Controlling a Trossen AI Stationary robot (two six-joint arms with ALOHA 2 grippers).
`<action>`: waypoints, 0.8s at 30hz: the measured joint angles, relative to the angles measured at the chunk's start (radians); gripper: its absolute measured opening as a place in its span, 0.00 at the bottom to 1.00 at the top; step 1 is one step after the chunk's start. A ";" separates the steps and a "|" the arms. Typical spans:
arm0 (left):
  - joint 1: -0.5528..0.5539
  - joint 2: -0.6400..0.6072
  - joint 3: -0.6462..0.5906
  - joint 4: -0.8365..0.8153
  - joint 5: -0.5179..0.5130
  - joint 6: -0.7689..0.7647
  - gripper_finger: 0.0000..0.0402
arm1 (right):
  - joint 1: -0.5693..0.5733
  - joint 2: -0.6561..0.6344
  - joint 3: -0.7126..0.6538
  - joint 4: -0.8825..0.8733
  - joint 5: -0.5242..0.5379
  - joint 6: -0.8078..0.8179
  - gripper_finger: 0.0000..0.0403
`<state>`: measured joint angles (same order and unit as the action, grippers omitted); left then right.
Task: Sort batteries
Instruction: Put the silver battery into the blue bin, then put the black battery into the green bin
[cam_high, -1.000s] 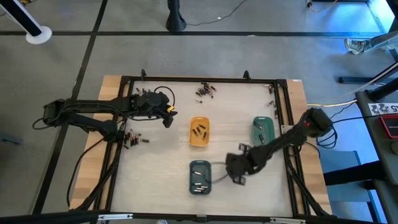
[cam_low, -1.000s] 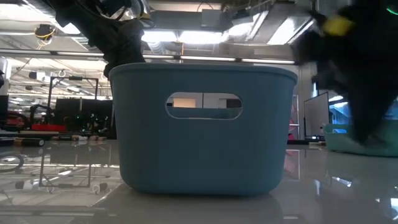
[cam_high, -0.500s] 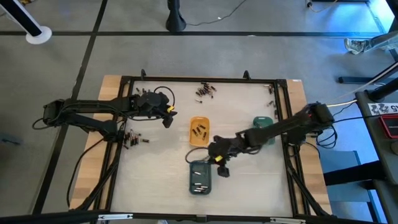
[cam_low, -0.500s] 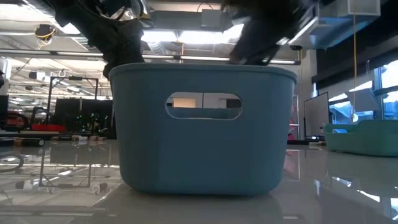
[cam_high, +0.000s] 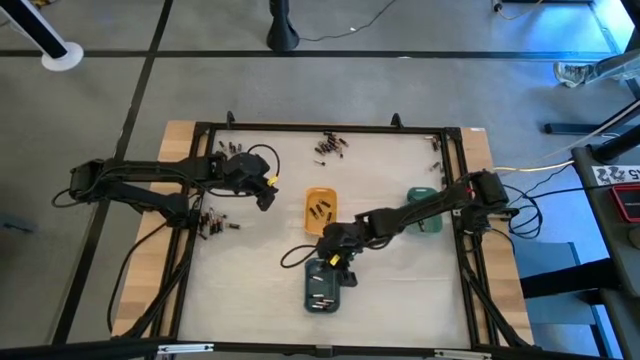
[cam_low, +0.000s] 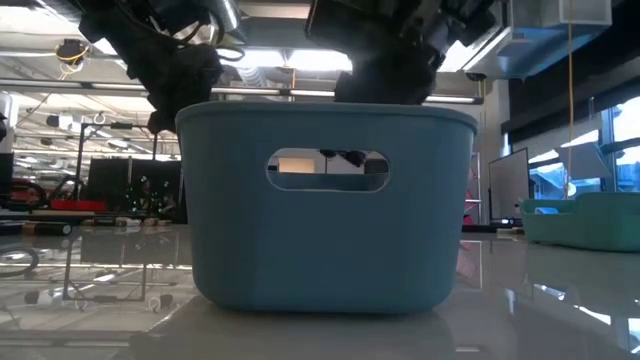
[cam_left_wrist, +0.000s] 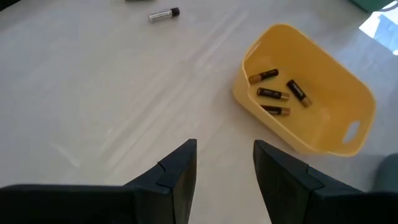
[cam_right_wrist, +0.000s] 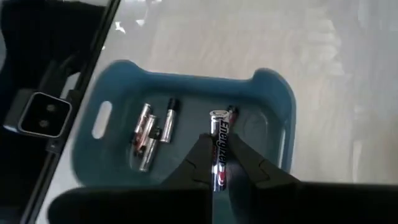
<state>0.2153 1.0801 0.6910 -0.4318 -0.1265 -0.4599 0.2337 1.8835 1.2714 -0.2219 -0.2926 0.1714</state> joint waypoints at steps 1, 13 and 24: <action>0.000 0.000 0.000 -0.001 0.000 -0.003 0.37 | 0.000 0.000 0.008 -0.006 -0.006 -0.001 0.05; 0.000 0.000 0.000 -0.009 0.000 0.015 0.37 | -0.034 0.001 0.013 -0.050 -0.048 0.011 0.20; 0.000 0.000 0.000 -0.011 0.000 0.003 0.37 | -0.055 -0.002 0.013 -0.053 -0.086 -0.029 0.23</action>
<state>0.2157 1.0801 0.6910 -0.4429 -0.1265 -0.4574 0.1783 1.8810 1.2846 -0.2752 -0.3785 0.1429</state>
